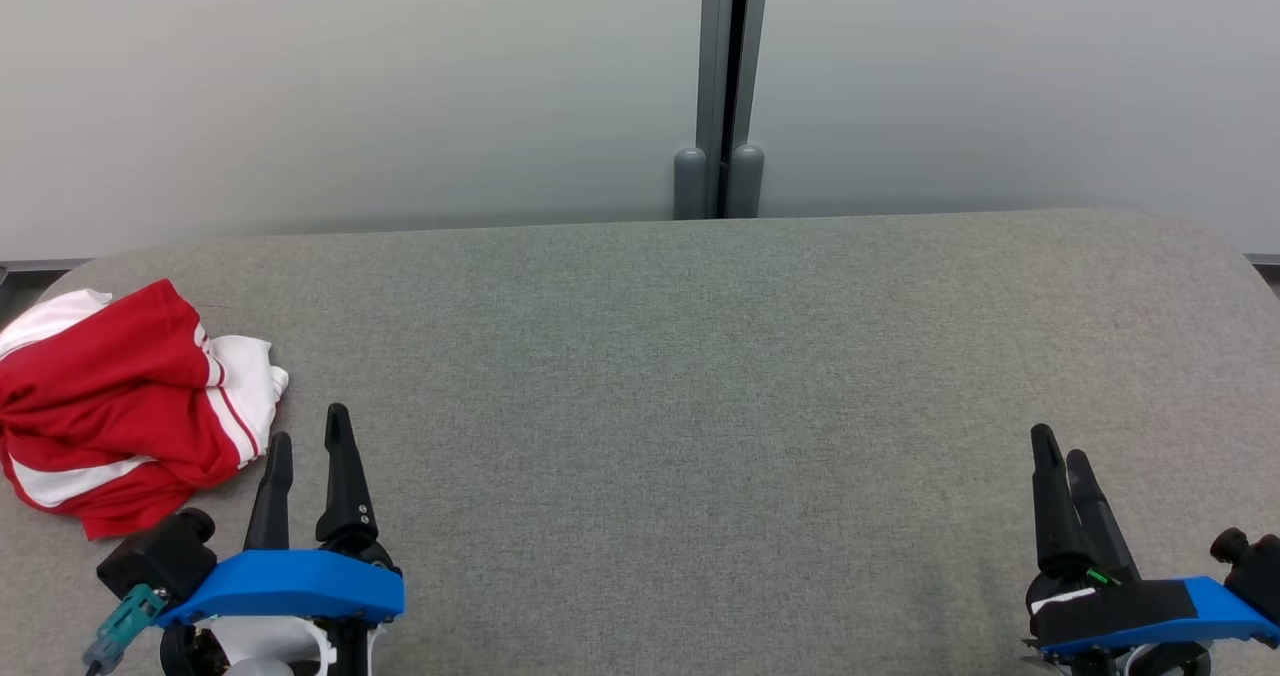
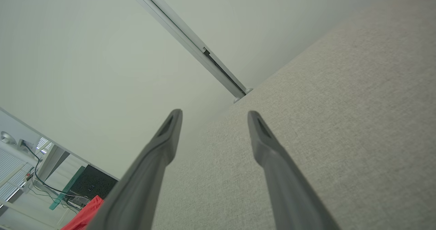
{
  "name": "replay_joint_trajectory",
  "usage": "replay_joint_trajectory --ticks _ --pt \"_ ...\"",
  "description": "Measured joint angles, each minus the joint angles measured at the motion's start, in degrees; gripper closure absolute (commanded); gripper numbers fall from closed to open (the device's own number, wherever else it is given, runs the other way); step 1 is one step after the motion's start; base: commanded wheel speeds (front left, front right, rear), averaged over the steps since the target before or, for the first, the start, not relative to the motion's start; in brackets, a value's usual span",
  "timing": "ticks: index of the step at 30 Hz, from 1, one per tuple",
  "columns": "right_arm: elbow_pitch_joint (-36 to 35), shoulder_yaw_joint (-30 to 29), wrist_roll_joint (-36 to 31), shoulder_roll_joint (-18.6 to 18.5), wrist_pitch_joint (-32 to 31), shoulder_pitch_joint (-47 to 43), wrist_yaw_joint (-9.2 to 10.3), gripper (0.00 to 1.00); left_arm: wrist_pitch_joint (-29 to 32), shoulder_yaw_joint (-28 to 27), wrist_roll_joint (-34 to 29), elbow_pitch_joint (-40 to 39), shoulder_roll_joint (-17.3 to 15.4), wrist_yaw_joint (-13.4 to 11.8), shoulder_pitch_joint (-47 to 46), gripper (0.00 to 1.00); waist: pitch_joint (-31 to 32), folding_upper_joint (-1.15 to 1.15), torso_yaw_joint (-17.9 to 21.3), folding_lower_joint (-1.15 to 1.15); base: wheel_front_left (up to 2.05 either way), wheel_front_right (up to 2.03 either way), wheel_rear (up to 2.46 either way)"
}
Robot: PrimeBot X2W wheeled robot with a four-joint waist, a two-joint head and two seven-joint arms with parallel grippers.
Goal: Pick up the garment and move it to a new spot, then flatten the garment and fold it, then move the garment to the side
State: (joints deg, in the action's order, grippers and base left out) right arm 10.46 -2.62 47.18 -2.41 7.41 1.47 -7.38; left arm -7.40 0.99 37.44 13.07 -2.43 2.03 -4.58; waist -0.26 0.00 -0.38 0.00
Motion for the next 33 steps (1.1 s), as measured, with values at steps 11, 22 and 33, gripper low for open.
replay_joint_trajectory --ticks 11,22,33 --pt "0.1 0.3 -7.3 0.0 1.6 -0.5 -0.01 0.00 -1.7 0.9 -8.5 1.8 -0.1 -0.6 -0.3 0.00 0.1 0.00 -0.2 0.00 0.00 0.00 0.00" --pt "0.1 0.3 -13.4 -0.1 3.2 -0.5 -0.02 0.00 -3.2 1.6 -15.2 2.9 -0.2 -1.3 -0.6 0.00 0.1 0.00 -0.3 0.00 0.00 0.00 0.00" --pt "0.0 0.7 -19.3 -0.1 4.5 -0.6 -0.02 0.00 -4.5 1.9 -21.1 4.4 -0.4 -2.0 -0.6 0.00 0.1 0.00 -0.5 0.00 0.00 0.00 0.00"
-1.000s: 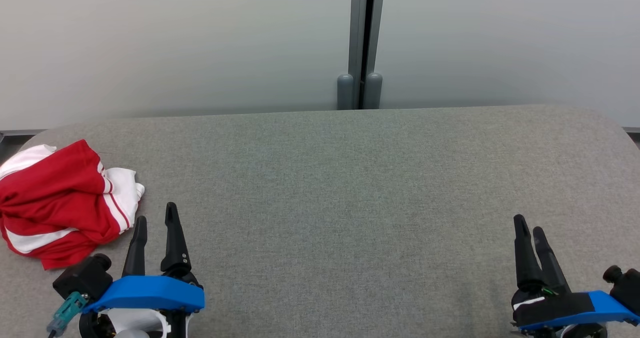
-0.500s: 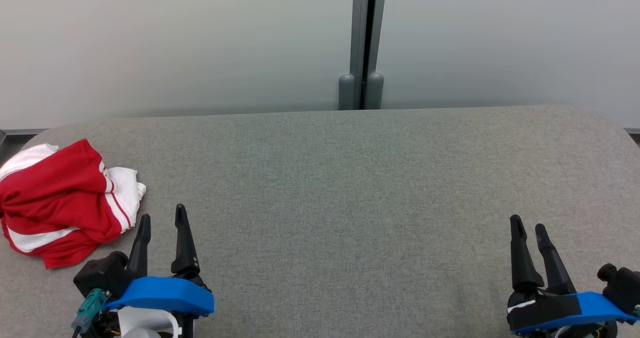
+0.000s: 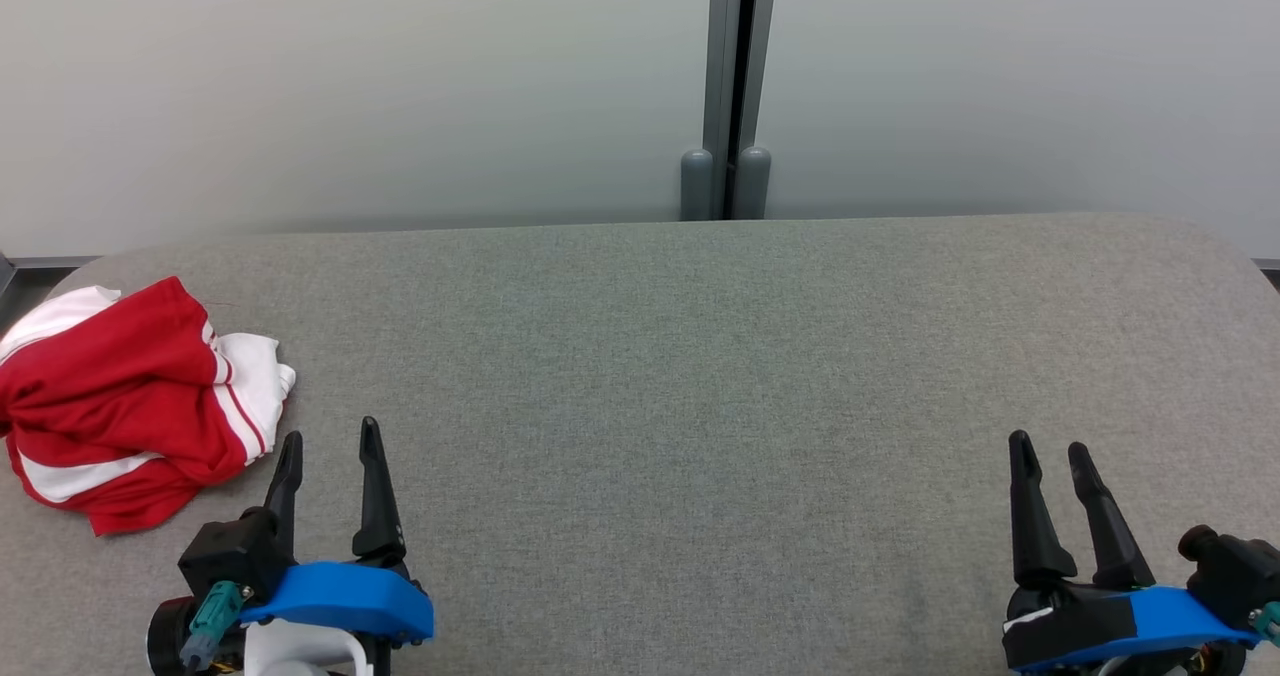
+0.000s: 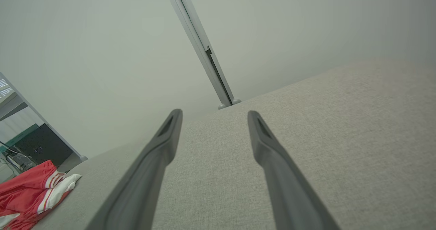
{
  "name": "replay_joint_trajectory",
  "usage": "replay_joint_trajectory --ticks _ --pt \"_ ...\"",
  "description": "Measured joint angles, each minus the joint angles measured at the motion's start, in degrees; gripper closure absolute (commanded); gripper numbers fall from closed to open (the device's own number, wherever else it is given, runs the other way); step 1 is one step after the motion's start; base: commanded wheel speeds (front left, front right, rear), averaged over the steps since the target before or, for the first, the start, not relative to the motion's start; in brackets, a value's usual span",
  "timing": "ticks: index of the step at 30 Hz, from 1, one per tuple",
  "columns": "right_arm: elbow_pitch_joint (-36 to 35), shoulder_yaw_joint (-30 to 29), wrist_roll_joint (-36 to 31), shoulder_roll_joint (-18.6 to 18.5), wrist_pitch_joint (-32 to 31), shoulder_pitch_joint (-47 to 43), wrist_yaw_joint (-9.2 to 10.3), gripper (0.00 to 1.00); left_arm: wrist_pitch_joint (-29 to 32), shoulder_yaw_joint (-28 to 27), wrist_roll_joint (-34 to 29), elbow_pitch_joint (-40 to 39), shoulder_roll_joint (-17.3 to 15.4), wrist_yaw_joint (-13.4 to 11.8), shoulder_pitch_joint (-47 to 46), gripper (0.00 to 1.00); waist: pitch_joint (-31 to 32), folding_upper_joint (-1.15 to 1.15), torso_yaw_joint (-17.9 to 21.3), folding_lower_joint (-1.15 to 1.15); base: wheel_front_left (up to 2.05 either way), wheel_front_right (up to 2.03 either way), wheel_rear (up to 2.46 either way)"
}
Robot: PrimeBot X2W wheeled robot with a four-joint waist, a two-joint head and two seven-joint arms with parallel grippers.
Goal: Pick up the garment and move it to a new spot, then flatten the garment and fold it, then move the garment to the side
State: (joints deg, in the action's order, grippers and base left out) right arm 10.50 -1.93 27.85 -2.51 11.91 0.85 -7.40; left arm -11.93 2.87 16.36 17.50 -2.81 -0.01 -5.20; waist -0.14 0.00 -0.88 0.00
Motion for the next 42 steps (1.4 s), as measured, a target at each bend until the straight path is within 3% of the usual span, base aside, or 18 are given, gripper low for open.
replay_joint_trajectory --ticks 27,42 --pt "1.3 0.8 -11.3 -0.1 3.0 -0.1 -0.01 0.00 -3.0 1.1 -11.3 2.6 -0.3 -0.7 -0.8 0.00 0.7 0.00 -0.5 0.00 0.00 0.00 0.00" --pt "2.0 0.8 -11.6 -0.1 3.1 -0.1 -0.02 0.00 -3.1 1.0 -10.9 3.1 -0.3 -0.7 -0.8 0.00 0.9 0.00 -0.4 0.00 0.00 0.00 0.00"
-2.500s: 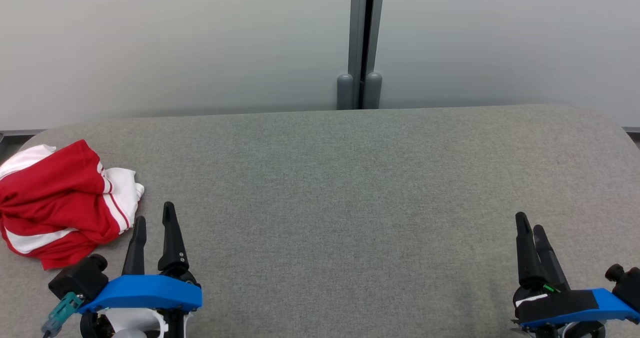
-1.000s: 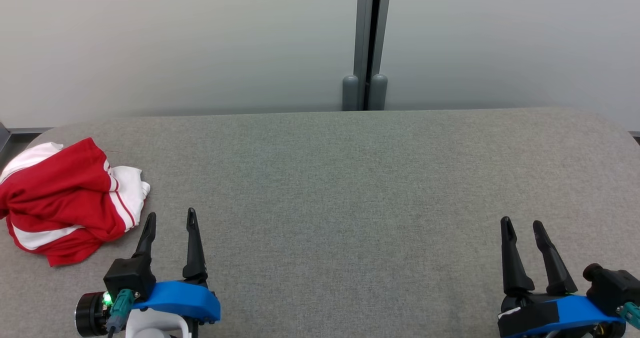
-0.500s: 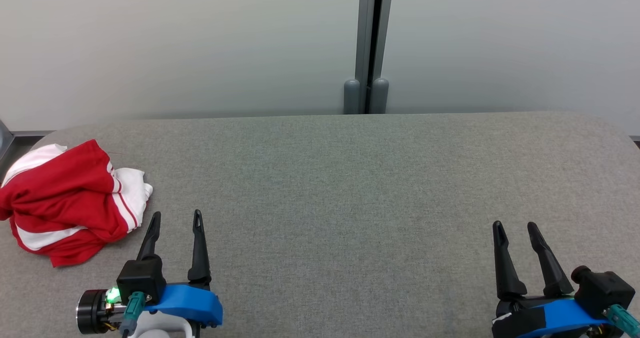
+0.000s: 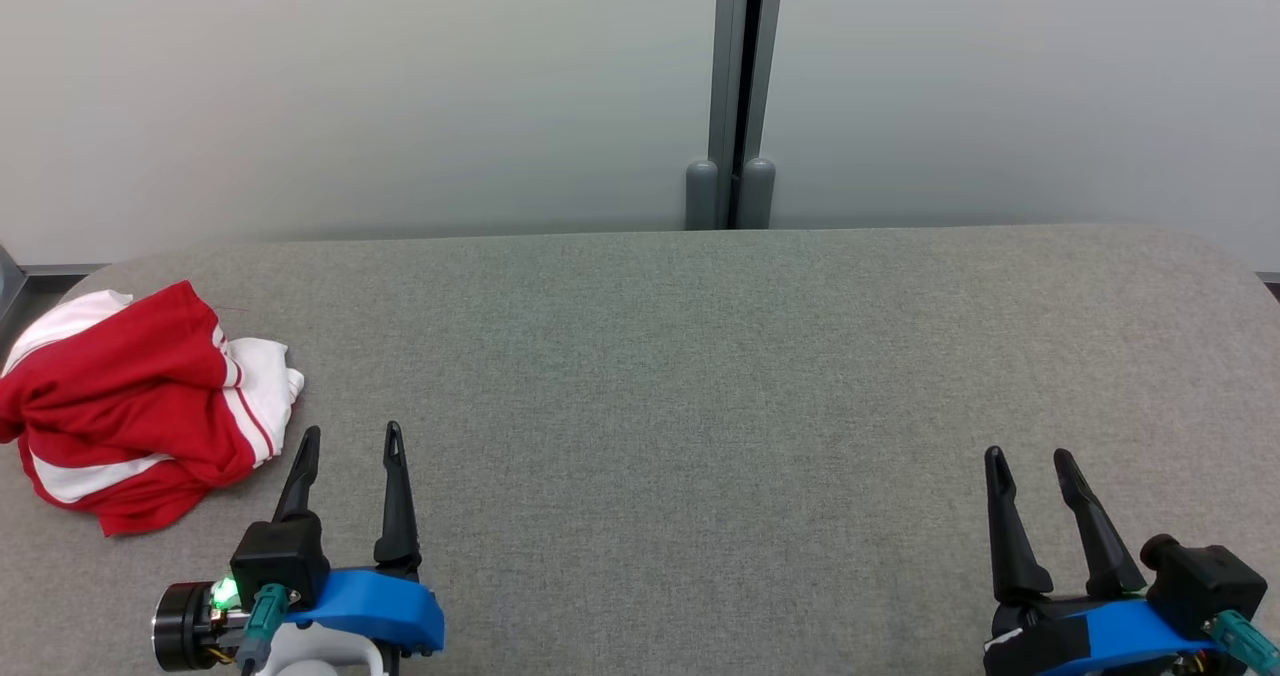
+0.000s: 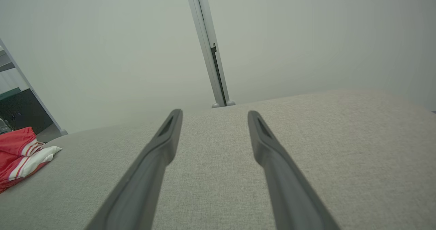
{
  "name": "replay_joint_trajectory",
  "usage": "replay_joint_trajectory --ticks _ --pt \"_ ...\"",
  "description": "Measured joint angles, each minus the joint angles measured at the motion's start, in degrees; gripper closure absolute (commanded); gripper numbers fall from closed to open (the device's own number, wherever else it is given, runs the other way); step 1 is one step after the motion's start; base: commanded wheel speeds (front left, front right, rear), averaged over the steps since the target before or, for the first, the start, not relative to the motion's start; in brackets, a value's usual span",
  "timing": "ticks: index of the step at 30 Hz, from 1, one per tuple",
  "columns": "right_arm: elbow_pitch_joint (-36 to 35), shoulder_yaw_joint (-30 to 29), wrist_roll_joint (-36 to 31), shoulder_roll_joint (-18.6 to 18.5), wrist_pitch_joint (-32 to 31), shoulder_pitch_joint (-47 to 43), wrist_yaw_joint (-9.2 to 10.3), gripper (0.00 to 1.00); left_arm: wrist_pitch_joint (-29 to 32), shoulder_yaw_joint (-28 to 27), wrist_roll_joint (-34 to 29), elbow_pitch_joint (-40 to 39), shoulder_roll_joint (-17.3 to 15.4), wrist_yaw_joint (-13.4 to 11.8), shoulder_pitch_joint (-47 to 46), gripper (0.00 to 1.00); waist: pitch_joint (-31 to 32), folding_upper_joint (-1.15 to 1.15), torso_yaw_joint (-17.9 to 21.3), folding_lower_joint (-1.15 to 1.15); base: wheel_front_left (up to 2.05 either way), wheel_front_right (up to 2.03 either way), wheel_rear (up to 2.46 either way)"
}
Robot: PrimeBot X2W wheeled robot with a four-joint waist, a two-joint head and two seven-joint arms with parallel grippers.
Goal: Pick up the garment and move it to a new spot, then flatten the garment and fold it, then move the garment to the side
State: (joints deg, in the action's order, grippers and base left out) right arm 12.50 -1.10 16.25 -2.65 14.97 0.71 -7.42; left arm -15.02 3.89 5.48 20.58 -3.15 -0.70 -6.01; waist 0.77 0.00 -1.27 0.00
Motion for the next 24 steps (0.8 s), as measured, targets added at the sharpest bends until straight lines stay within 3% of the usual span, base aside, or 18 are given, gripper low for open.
replay_joint_trajectory --ticks 13,24 --pt "0.3 0.0 0.0 0.0 0.0 0.0 -0.01 0.00 0.0 0.0 0.1 0.2 0.0 0.0 -0.2 0.00 0.0 0.00 -0.6 0.00 0.00 0.00 0.00" --pt "0.5 0.3 0.0 0.0 0.0 -0.4 -0.05 0.00 0.0 -0.5 0.1 0.5 -0.2 -0.4 -0.4 0.00 -0.1 0.00 -4.2 0.00 0.00 0.00 0.00"
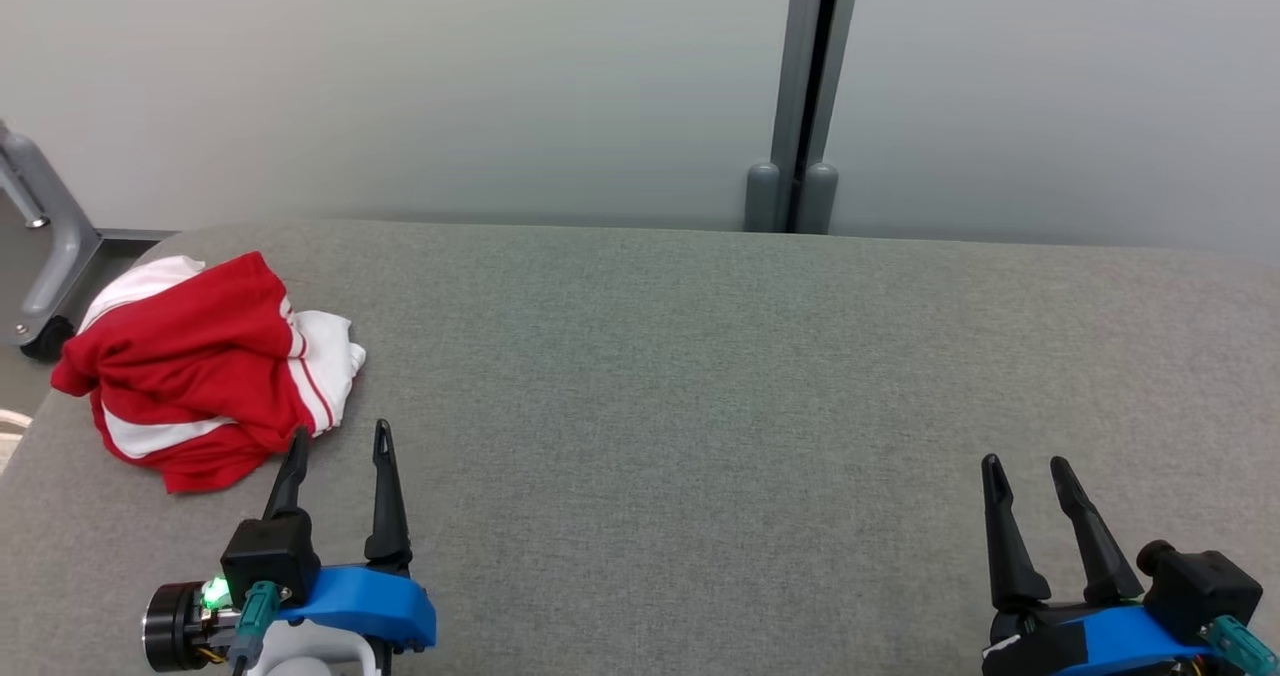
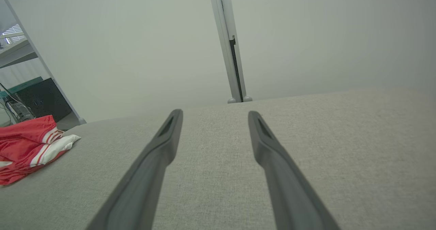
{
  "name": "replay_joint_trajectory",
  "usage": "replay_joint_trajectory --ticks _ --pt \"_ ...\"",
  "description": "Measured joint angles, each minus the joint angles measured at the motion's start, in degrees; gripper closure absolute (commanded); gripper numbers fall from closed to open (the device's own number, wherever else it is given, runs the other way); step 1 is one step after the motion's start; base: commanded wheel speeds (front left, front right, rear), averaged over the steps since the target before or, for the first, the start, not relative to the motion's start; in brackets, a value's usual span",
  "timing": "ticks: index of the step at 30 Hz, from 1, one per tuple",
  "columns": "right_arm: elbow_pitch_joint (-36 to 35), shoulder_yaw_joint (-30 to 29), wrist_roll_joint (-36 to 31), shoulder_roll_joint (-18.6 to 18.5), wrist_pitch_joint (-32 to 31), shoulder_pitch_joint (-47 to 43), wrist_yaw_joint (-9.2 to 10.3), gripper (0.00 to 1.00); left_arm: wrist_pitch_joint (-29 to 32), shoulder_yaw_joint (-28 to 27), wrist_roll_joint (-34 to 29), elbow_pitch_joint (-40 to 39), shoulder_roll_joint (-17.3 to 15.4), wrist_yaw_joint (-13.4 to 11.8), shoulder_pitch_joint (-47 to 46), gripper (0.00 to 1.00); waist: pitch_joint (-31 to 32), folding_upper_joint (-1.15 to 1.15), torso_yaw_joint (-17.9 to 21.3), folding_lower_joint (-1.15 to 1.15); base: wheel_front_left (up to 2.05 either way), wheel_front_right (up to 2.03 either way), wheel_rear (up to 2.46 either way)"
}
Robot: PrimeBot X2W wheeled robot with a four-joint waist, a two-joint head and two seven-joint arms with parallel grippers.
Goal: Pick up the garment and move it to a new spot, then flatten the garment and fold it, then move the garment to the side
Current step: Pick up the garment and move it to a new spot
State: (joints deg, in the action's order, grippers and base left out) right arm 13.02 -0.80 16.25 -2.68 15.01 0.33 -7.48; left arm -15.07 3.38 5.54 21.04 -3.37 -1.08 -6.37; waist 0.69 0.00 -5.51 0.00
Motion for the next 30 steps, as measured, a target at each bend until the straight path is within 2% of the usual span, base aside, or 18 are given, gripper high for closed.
replay_joint_trajectory --ticks 15,30 --pt "-0.3 -0.1 -0.8 0.0 0.0 -0.3 0.00 0.00 0.0 -1.1 0.4 -1.8 -0.3 -0.6 -0.5 0.00 -1.1 0.00 -7.8 0.00 0.00 0.00 0.00" --pt "-0.5 0.1 -1.6 0.0 0.0 0.0 0.00 0.00 0.0 -2.6 0.4 -3.7 -0.4 -1.0 -0.5 0.00 -2.9 0.00 -19.0 0.00 0.00 0.00 0.00"
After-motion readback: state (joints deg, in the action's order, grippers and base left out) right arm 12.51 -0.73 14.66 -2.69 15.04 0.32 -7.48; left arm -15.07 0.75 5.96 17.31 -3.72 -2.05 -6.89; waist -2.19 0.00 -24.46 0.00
